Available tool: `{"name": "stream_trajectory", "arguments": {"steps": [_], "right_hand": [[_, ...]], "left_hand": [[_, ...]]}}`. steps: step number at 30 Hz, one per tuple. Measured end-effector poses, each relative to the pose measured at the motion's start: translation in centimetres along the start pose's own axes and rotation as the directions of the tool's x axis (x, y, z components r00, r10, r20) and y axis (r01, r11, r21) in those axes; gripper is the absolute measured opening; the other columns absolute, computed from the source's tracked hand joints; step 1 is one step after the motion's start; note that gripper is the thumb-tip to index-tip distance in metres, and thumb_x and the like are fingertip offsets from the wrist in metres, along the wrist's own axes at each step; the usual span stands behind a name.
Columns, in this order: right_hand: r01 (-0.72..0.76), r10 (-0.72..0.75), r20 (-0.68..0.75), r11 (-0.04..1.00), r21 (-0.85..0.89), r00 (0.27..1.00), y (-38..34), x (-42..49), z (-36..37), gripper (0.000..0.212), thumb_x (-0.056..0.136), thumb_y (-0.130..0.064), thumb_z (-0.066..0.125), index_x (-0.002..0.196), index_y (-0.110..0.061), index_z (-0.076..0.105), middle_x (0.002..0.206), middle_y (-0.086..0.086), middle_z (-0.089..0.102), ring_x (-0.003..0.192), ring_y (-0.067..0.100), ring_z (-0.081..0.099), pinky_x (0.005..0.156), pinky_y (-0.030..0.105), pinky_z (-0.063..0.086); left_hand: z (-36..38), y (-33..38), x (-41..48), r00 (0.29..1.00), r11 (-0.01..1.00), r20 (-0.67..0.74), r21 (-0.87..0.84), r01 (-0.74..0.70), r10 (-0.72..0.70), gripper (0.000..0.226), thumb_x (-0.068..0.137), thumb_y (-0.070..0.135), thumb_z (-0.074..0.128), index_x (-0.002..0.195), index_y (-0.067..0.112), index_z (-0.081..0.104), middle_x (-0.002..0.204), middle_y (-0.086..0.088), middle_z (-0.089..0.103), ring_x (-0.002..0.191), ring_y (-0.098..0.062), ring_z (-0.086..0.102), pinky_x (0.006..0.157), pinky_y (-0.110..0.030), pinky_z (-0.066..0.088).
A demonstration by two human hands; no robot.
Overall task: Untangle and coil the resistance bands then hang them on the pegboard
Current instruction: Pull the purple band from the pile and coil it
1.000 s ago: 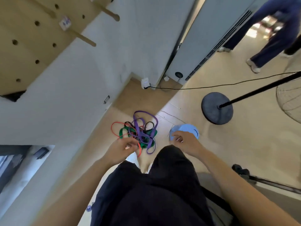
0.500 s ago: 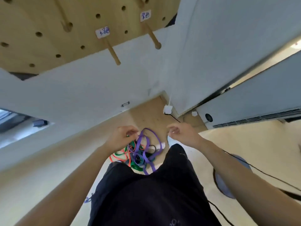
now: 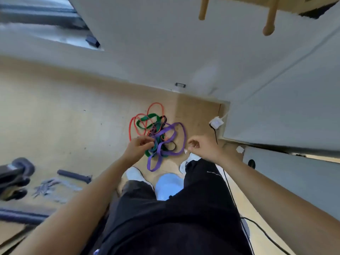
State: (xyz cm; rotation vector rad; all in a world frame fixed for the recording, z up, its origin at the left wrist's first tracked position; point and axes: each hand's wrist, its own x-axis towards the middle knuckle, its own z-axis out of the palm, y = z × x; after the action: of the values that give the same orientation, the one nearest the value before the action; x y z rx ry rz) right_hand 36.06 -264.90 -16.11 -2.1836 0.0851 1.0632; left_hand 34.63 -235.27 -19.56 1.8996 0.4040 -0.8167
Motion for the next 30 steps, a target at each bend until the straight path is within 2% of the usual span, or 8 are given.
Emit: {"name": "stream_trajectory", "arguments": {"steps": [2,7,11,15,19,23,27,30], "right_hand": [[0.011,-0.01,0.026,0.999,-0.051,1.0,0.9,2.6,3.1,0.014,0.09,-0.025,0.07,0.104,-0.022,0.07,0.091,-0.007,0.07,0.075,-0.003,0.058,0.073,0.012,0.045],[0.038,-0.015,0.127,0.983,-0.181,0.992,6.1,14.6,12.6,0.025,0.089,-0.03,0.07,0.112,-0.021,0.069,0.094,-0.008,0.067,0.088,0.013,0.062,0.085,0.035,0.053],[0.076,-0.024,0.179,0.954,-0.29,0.984,12.5,27.5,21.3,0.03,0.089,-0.033,0.069,0.116,-0.02,0.067,0.104,-0.003,0.067,0.098,0.02,0.063,0.081,0.033,0.049],[0.125,-0.042,0.197,0.893,-0.431,0.979,19.5,40.1,28.6,0.042,0.088,-0.042,0.069,0.125,-0.022,0.064,0.122,0.004,0.061,0.116,0.027,0.058,0.094,0.039,0.049],[0.234,-0.082,0.27,0.765,-0.6,0.959,24.5,48.0,32.7,0.058,0.088,-0.05,0.069,0.14,-0.028,0.056,0.134,0.003,0.053,0.125,0.03,0.048,0.102,0.042,0.045],[0.292,-0.097,0.318,0.698,-0.653,0.943,27.1,51.6,34.1,0.048,0.091,-0.046,0.068,0.133,-0.024,0.062,0.126,0.001,0.065,0.12,0.028,0.058,0.097,0.041,0.05],[0.285,-0.118,0.288,0.699,-0.656,0.95,26.8,51.9,34.4,0.028,0.095,-0.033,0.066,0.12,-0.022,0.071,0.118,0.003,0.071,0.112,0.027,0.064,0.089,0.034,0.05],[0.285,-0.1,0.297,0.669,-0.686,0.95,26.7,51.0,33.5,0.028,0.092,-0.029,0.07,0.118,-0.02,0.072,0.114,0.002,0.072,0.109,0.024,0.065,0.082,0.03,0.048]], "left_hand": [[1.0,-4.0,1.5,1.0,1.0,-0.007,-0.012,0.025,-0.026,0.013,0.096,0.016,0.068,0.106,0.013,0.075,0.095,-0.004,0.073,0.084,-0.014,0.065,0.076,-0.027,0.047],[4.4,-17.0,10.1,0.996,0.996,0.0,-0.017,0.086,-0.086,0.014,0.096,0.026,0.067,0.106,0.02,0.074,0.098,0.007,0.072,0.091,-0.009,0.067,0.084,-0.029,0.051],[8.3,-27.8,19.5,0.992,0.993,-0.038,0.011,0.12,-0.12,0.021,0.096,0.023,0.065,0.115,0.016,0.071,0.106,0.002,0.072,0.097,-0.015,0.066,0.085,-0.027,0.05],[12.4,-36.9,29.7,1.0,0.966,-0.018,0.26,0.007,-0.002,0.026,0.09,0.033,0.063,0.109,0.016,0.068,0.103,-0.001,0.07,0.094,-0.024,0.064,0.086,-0.041,0.054],[15.4,-44.9,37.0,0.977,0.679,0.163,0.703,-0.212,0.137,0.043,0.09,0.05,0.064,0.124,0.024,0.063,0.113,-0.001,0.065,0.108,-0.026,0.06,0.091,-0.041,0.049],[15.9,-48.6,40.2,0.944,0.408,0.261,0.854,-0.324,0.203,0.043,0.091,0.057,0.058,0.118,0.026,0.067,0.109,0.001,0.065,0.102,-0.024,0.061,0.085,-0.038,0.043],[14.8,-46.6,41.1,0.958,0.544,0.262,0.79,-0.284,0.12,0.021,0.093,0.044,0.061,0.107,0.03,0.07,0.098,0.004,0.07,0.091,-0.025,0.065,0.073,-0.033,0.046],[13.3,-44.6,40.5,0.971,0.697,0.208,0.68,-0.228,0.116,0.028,0.095,0.034,0.064,0.071,0.023,0.056,0.073,0.003,0.058,0.076,-0.024,0.058,0.066,-0.034,0.039]]}}
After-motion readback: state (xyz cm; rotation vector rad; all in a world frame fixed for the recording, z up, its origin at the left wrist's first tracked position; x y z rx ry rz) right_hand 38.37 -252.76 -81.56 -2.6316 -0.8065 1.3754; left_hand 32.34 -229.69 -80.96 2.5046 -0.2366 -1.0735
